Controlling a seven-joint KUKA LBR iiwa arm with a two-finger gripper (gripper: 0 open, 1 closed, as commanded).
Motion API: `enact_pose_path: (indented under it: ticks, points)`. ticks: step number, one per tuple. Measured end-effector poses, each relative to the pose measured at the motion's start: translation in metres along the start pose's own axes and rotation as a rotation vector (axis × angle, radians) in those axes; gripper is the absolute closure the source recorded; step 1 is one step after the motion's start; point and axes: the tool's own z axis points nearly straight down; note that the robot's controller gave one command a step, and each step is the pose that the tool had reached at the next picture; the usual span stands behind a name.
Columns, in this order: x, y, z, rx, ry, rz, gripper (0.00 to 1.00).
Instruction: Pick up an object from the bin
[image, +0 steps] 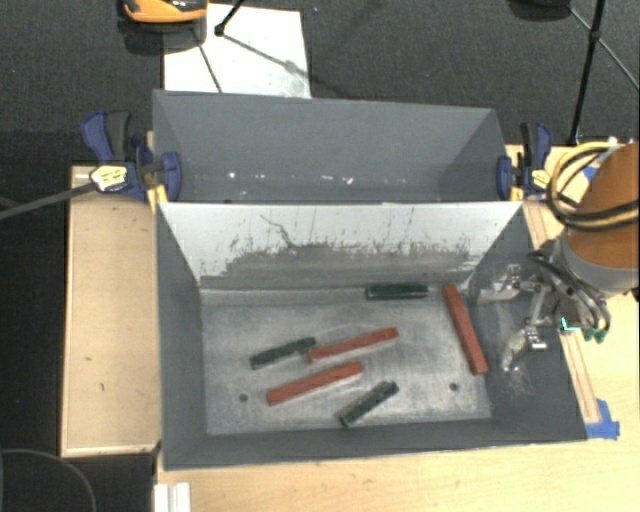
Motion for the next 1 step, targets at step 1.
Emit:
enact_pose_path:
  ticks: [1]
  points:
    - [-0.0018, 0.0004, -0.0036, 0.002, -0.007, -0.004, 0.0]
